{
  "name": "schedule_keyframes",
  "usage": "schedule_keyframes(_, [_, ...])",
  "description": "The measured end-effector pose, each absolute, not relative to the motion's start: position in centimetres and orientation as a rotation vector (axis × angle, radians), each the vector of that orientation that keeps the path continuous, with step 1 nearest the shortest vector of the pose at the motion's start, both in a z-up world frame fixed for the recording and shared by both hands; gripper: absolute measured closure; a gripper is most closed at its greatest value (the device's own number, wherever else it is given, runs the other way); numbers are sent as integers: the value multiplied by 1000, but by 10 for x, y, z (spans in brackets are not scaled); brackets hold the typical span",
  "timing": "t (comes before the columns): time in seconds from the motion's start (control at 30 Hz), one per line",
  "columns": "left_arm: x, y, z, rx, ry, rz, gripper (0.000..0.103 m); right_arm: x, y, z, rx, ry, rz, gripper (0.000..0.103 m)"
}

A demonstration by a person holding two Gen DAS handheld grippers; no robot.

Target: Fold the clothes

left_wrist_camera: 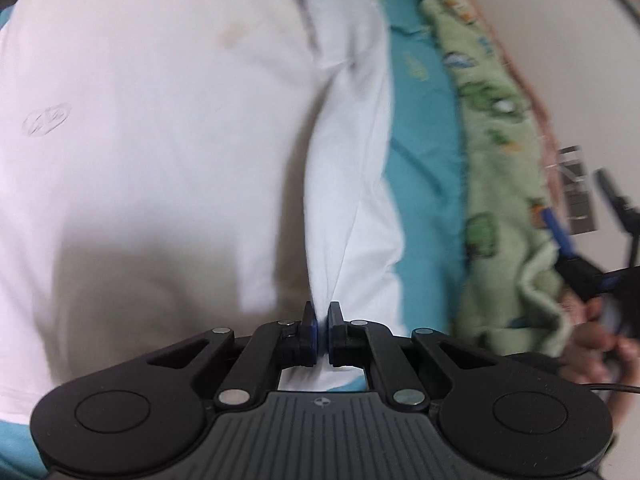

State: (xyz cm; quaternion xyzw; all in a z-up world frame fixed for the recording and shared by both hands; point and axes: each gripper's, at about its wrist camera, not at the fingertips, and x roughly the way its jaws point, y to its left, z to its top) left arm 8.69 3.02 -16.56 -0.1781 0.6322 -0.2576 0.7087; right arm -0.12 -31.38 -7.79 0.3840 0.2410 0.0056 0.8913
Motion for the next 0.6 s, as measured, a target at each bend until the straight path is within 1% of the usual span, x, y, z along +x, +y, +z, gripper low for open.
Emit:
schedule_keyframes(0.03, [87, 30, -166, -376, 1409, -559, 94, -1, -312, -78, 785, 506, 6, 15])
schedule_keyframes(0.07, [88, 29, -167, -357, 1414, -546, 90, 0, -310, -78, 773, 513, -1, 15])
schedule_keyframes(0.13, [91, 34, -161, -356, 1407, -554, 76, 0, -306, -78, 752, 527, -9, 15])
schedule_keyframes(0.17, [94, 36, -157, -365, 1396, -559, 60, 0, -304, -78, 739, 533, -11, 15])
schedule_keyframes(0.2, [100, 36, -154, -368, 1375, -553, 48, 1, -301, -77, 718, 535, -13, 15])
schedule_keyframes(0.23, [108, 35, -150, -368, 1352, -544, 45, 3, -298, -77, 697, 538, -15, 15])
schedule_keyframes(0.37, [144, 33, -138, -381, 1262, -505, 42, 14, -282, -77, 601, 555, -17, 15])
schedule_keyframes(0.53, [228, 15, -143, -475, 1149, -445, 41, 42, -272, -91, 541, 587, -50, 15])
schedule_keyframes(0.6, [260, 0, -146, -446, 1089, -435, 41, 53, -272, -98, 528, 598, -66, 15])
